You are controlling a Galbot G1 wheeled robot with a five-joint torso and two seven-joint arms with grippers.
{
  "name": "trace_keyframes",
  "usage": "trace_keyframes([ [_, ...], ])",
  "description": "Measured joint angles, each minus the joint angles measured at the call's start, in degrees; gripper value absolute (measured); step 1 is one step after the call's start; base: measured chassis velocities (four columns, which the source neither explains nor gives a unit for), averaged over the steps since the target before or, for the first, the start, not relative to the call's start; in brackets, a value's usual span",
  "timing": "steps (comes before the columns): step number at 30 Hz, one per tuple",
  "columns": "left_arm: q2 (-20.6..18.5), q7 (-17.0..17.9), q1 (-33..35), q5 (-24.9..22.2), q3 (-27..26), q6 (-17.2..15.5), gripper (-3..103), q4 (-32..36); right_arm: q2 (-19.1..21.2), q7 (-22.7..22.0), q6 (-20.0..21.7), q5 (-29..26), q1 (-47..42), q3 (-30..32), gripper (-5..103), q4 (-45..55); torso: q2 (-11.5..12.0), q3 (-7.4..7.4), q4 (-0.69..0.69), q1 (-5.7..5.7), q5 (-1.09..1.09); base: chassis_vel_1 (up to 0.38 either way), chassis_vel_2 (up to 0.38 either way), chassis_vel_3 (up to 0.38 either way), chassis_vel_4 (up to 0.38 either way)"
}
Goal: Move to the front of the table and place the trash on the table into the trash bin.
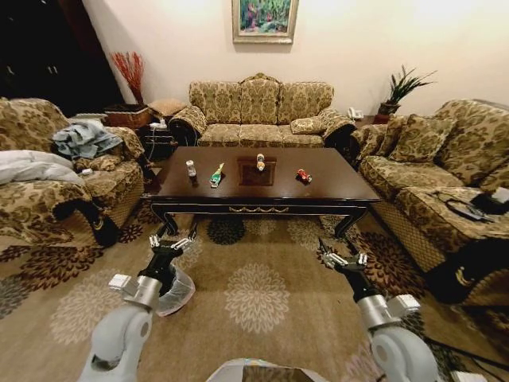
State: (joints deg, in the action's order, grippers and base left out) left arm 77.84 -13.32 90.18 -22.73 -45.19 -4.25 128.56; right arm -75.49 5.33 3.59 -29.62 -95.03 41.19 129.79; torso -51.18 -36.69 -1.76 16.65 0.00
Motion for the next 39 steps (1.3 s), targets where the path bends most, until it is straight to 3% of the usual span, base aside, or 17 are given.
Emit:
trace_keyframes([
  [6,0.9,0.0,0.0,1.9,1.5,2.2,100,-0.5,-1.1,-1.3,1.0,0.6,-0.4,-0.1,100,0.5,0.0,0.00,0.00,0.00,0.00,0.000,0.000,0.000,0.000],
  [12,1.0,3.5,0.8,1.1,2.0,3.9,100,-2.2,-0.8,-2.8,2.7,0.5,0.0,-0.6,100,0.2,0.0,0.00,0.01,0.00,0.00,0.000,0.000,0.000,0.000],
  [15,1.5,4.5,1.7,0.4,2.5,3.1,101,-2.5,-0.7,-3.5,1.7,0.0,0.3,-0.7,100,0.0,0.0,0.00,0.00,0.00,0.01,0.000,0.000,0.000,0.000],
  [21,3.8,2.8,2.4,0.8,4.8,0.8,99,-1.5,-1.0,-1.0,2.9,0.3,0.3,-0.6,100,-0.5,0.0,0.00,0.00,0.00,0.01,0.000,0.000,0.000,0.000],
  [32,3.2,4.2,2.4,0.5,4.2,1.5,98,-4.4,-1.5,-0.2,1.6,0.5,0.0,-1.3,100,-2.8,0.0,0.00,0.00,0.00,0.01,0.000,0.000,0.000,0.000],
  [39,1.8,5.2,1.1,0.3,3.2,0.0,97,-6.7,-1.0,-0.1,1.4,0.4,0.2,-1.2,100,-3.1,0.0,0.00,0.01,0.00,0.01,0.070,0.085,-0.079,-0.079],
])
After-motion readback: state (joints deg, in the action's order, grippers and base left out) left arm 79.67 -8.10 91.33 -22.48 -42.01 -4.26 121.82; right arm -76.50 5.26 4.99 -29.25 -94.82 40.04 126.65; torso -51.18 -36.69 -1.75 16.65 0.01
